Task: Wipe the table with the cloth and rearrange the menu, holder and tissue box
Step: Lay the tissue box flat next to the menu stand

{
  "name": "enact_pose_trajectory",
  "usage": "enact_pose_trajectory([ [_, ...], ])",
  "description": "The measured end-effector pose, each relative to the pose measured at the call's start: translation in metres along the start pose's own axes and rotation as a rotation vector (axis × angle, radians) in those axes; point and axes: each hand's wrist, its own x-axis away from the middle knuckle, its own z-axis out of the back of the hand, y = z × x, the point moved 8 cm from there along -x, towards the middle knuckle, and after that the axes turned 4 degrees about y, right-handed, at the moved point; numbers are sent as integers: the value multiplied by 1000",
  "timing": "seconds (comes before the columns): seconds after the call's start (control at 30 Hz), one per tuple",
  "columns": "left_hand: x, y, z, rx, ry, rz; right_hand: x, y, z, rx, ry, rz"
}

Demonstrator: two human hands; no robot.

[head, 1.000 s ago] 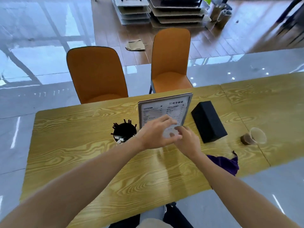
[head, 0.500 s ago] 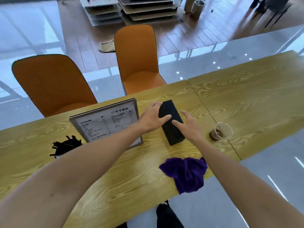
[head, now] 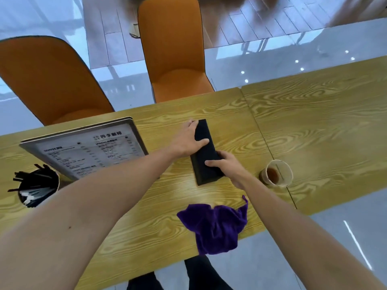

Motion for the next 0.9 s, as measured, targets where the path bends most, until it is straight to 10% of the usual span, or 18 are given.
enact_pose_trajectory([
  [0.53, 57, -43, 6, 263, 218, 333, 2, -60, 1, 997, 109, 461],
  [0.9, 106, -98, -46, 351, 172, 418, 12, -1, -29, 1205, 121, 653],
])
